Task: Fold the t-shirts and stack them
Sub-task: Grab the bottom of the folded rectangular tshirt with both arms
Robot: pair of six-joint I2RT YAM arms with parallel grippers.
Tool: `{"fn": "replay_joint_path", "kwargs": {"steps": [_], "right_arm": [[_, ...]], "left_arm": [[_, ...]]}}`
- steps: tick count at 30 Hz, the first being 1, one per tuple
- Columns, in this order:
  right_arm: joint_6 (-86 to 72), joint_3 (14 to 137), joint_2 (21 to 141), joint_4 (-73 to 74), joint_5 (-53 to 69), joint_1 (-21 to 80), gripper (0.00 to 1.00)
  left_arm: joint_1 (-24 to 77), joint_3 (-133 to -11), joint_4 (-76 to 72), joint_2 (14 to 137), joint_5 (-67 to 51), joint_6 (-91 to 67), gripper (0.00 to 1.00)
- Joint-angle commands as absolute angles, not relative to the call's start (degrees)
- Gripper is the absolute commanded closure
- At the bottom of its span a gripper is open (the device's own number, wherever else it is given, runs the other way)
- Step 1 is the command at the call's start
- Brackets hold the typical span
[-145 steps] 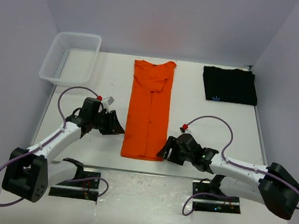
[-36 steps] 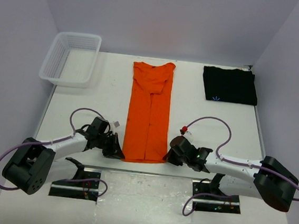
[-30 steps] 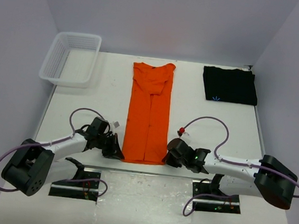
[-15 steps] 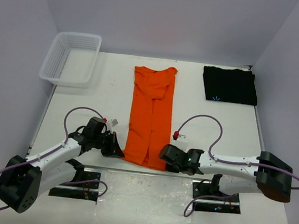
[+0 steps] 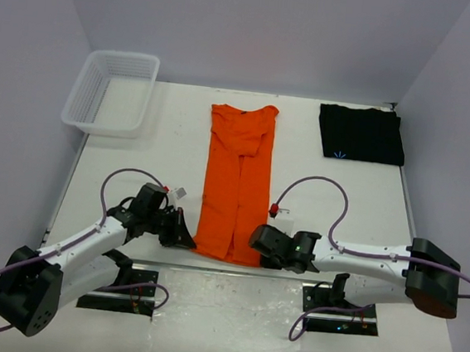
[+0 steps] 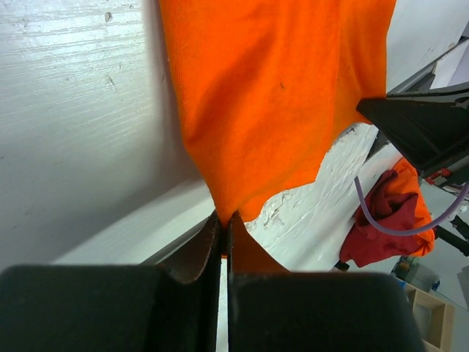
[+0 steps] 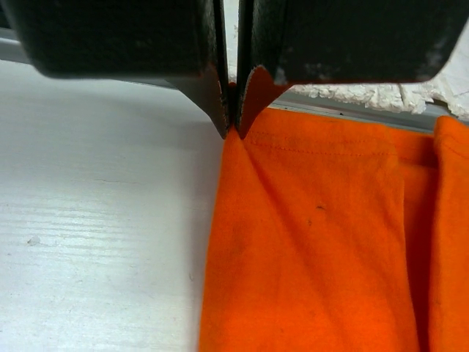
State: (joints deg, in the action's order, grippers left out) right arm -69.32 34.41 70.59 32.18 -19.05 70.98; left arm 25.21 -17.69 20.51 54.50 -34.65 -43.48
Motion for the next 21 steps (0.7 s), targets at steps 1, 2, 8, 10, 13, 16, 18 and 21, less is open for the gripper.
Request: {"fn": "replay_joint_path", "kwargs": {"steps": [1, 2, 8, 10, 13, 16, 18, 21], "right_arm": [[-66.8, 36.8, 70.4, 33.7, -22.4, 71.4, 1.00], [-66.4, 37.5, 70.3, 33.8, -22.4, 71.4, 1.00], [-61.4, 42.4, 71.8, 34.7, -22.3, 71.1, 1.00], [-59.6, 44.0, 72.9, 36.0, -22.4, 70.4, 1.00], [-56.6, 46.9, 73.5, 37.0, -22.6, 68.0, 1.00], [-53.3, 49.3, 73.0, 38.0, -22.3, 64.9, 1.00], [-50.1, 51.0, 73.0, 37.9, -21.5, 61.8, 1.00], [-45.6, 53.6, 74.1, 37.8, -20.4, 57.6, 1.00]], "left_arm": [[25.5, -20.5, 20.5, 56.1, -36.9, -42.5, 1.00], [25.5, -20.7, 19.8, 56.7, -37.2, -42.3, 1.00], [25.6, -25.0, 17.5, 62.1, -38.1, -41.0, 1.00], [25.6, -27.5, 17.2, 64.2, -37.9, -40.7, 1.00], [25.6, -31.3, 17.1, 67.1, -37.8, -40.3, 1.00], [25.6, -35.3, 16.9, 70.6, -37.6, -40.0, 1.00], [25.6, -38.5, 16.1, 73.4, -37.5, -40.2, 1.00], [25.6, -44.0, 16.1, 77.8, -37.6, -39.1, 1.00]]}}
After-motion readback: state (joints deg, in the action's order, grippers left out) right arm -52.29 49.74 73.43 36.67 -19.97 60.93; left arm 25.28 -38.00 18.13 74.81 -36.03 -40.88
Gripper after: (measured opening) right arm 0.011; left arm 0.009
